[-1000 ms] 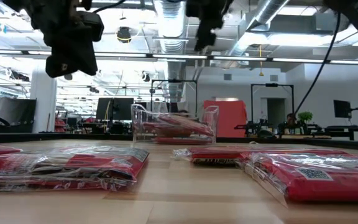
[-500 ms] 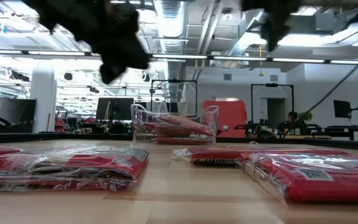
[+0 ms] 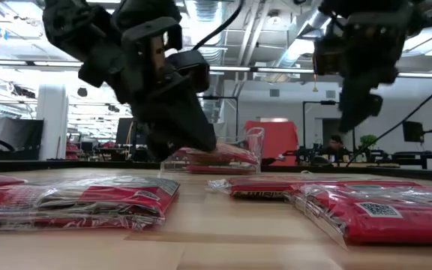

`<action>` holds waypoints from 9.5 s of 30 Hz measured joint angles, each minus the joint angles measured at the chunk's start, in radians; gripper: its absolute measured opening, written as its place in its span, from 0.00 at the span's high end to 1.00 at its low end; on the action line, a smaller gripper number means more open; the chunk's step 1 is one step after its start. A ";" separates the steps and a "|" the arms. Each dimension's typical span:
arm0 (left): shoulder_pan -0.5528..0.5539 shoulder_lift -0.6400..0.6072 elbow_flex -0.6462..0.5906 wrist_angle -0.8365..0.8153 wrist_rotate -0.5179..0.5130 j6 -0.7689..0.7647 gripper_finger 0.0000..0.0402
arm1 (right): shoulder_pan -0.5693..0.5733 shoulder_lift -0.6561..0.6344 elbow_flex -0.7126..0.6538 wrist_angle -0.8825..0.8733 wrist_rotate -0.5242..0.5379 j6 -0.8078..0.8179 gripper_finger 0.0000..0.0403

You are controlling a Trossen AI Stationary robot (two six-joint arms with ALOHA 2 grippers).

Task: Sort popcorn bags into baskets
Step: Put the red popcorn pack into the transparent bin

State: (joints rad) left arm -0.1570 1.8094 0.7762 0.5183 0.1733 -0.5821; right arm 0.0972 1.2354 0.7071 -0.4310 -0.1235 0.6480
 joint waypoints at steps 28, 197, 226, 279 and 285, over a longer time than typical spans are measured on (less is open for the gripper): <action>-0.242 0.251 0.364 -0.416 -0.454 -0.063 1.00 | -0.014 0.243 -0.054 0.368 -0.056 -0.184 0.29; -0.853 -0.102 0.162 -1.092 -0.538 -1.493 1.00 | -0.277 0.776 1.222 -0.665 -0.567 -0.982 0.30; -0.305 -0.007 0.102 -0.786 -0.796 -0.883 1.00 | -0.278 0.901 1.010 -0.152 -0.213 -0.416 0.30; -0.187 -0.007 0.102 -0.615 -0.810 -0.823 1.00 | -0.217 0.947 0.891 -0.022 -0.207 0.036 0.30; -0.183 0.027 0.104 -0.561 -0.800 -0.802 1.00 | -0.210 0.946 0.891 -0.047 -0.203 0.018 0.33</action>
State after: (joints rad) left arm -0.3401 1.8362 0.8807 -0.0431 -0.6265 -1.3846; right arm -0.1128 2.1816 1.5978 -0.4785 -0.3262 0.6657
